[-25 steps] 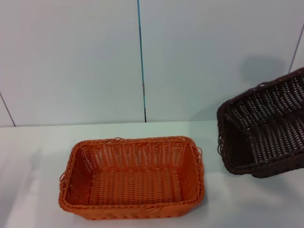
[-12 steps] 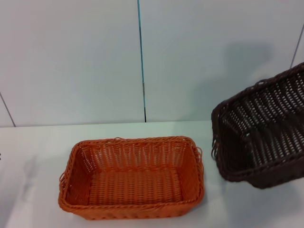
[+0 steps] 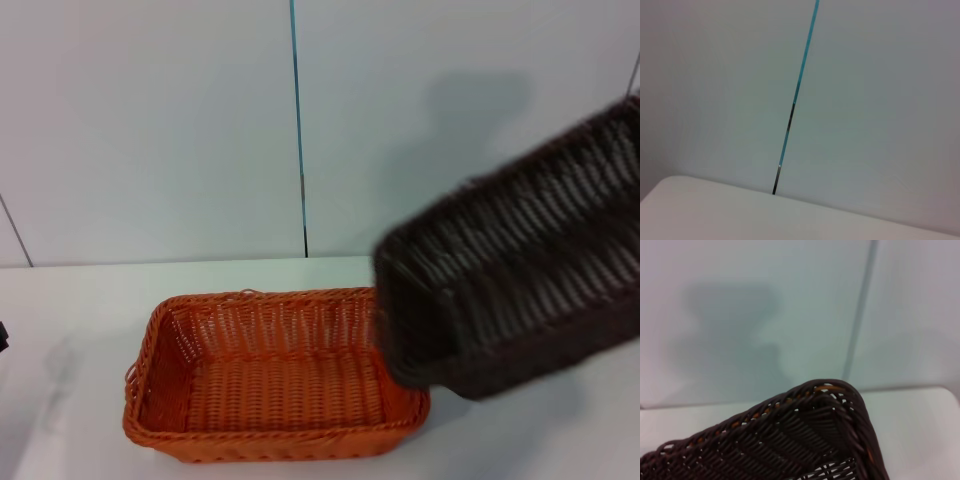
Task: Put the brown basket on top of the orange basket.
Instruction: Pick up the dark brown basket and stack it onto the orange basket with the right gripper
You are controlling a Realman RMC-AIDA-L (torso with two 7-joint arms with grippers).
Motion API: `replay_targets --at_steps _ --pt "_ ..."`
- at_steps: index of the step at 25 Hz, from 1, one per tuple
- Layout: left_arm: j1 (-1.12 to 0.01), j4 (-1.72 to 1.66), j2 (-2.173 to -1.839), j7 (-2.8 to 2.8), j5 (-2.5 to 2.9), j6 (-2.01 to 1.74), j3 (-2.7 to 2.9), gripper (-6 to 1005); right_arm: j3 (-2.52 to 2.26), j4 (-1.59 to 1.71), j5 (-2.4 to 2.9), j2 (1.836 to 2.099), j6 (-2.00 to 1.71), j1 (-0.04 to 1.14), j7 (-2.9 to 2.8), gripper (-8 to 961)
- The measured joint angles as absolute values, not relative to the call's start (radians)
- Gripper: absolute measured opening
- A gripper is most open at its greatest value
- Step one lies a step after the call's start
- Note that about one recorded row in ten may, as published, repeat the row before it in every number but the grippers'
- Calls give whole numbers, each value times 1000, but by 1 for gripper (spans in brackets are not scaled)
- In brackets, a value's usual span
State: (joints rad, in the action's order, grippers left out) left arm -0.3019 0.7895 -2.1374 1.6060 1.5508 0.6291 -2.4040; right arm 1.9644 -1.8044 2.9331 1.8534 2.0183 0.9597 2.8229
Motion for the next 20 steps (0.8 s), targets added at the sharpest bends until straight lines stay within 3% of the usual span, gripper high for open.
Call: replay_targets --at_steps 8,15,20 --pt "-301 760 -2119 1606 1551 636 -2400 920 1908 -1713 2933 1910 1914 1048 2769 161" --pt "-307 729 -2088 1606 1551 632 -2359 920 1823 -1597 2933 1954 1798 1079 2695 161" --pt "-318 694 -2058 1603 1551 636 -2343 920 1740 -1549 2933 2002 1710 1111 2657 161"
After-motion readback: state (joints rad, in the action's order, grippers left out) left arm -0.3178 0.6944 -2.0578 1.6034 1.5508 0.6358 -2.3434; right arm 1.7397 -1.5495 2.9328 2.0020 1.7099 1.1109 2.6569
